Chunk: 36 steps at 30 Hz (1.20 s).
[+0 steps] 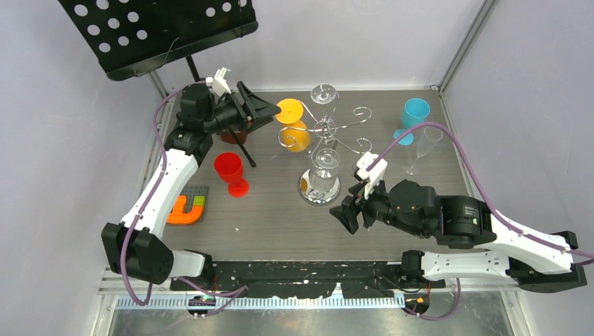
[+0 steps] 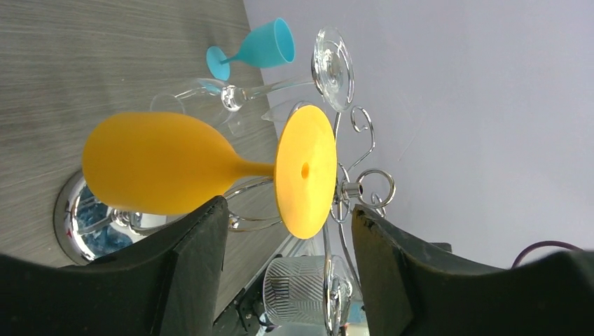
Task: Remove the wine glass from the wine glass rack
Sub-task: Pick up the wine glass from the wine rack.
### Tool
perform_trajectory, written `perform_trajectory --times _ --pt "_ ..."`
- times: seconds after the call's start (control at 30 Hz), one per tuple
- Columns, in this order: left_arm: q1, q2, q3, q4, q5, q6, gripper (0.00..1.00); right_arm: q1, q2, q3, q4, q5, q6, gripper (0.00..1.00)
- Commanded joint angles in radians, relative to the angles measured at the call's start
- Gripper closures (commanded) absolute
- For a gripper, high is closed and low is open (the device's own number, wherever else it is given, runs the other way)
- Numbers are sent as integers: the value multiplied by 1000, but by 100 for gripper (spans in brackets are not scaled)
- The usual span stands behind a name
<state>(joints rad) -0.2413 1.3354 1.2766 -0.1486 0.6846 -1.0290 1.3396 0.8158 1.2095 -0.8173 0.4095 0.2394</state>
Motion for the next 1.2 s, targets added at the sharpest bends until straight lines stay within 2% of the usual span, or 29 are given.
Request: perform_trajectory --times 0.0,0.3,0.5,0.77,0.9,1.17 --pt "-8 13 8 98 43 -27 39 3 -9 -4 46 13 13 24" --pt "-24 39 18 117 62 -37 55 3 -12 -12 52 14 11 24" --pt "-26 42 25 126 72 -41 71 3 -14 -19 56 13 8 24" --pt "-26 30 30 126 79 -40 83 3 -13 -31 65 11 9 24" --pt "-25 29 33 130 82 -41 100 3 -14 -31 67 9 11 24" --pt "-26 24 66 132 84 -51 100 3 -20 -36 68 12 16 24"
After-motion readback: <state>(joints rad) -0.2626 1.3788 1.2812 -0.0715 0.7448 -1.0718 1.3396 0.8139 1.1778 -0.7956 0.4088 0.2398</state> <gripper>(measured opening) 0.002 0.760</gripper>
